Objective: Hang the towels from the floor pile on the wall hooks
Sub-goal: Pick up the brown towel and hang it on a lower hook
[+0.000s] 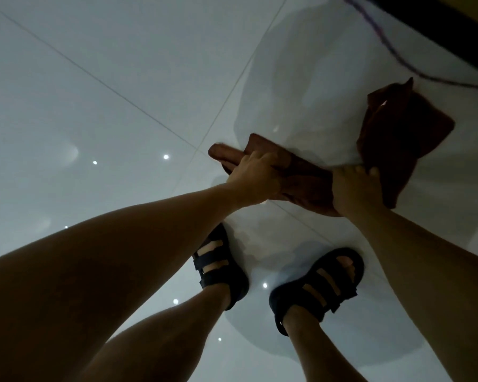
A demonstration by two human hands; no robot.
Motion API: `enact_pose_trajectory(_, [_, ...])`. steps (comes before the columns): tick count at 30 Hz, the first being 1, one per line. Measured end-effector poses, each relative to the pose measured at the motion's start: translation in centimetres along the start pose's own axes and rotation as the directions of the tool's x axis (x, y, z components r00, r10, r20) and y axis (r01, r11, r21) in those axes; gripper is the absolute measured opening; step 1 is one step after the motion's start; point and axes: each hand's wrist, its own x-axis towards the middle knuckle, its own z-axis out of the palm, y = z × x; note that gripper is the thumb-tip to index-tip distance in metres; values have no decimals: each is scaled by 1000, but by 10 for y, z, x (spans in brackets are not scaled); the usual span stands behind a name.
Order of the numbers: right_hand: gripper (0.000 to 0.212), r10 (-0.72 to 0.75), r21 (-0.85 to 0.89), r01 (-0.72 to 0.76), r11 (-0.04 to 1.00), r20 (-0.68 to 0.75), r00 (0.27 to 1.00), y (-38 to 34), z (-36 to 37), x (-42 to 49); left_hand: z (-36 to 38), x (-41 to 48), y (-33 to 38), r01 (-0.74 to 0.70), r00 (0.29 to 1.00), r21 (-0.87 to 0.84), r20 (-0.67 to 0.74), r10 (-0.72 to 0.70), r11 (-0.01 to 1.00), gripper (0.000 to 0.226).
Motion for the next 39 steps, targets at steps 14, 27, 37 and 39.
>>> enact_pose_trajectory(14, [34,-197,512,352,784,-332,923,11,-246,-174,-154,-177,115,-227,971,38,89,222,973,41])
enact_pose_trajectory(27, [35,-250,308,445,841,-508,824,25,-482,-360,-347,-419,173,-321,926,155,-158,344,934,20])
enact_pose_trajectory(37, [29,-21,574,519,633,-658,753,-45,-604,-474,-468,-565,158,-405,877,-120,-330,348,906,28])
enact_pose_trajectory(39, [29,71,622,519,586,-678,732,-63,-620,-492,-486,-590,149,-437,892,-332,-281,355,836,28])
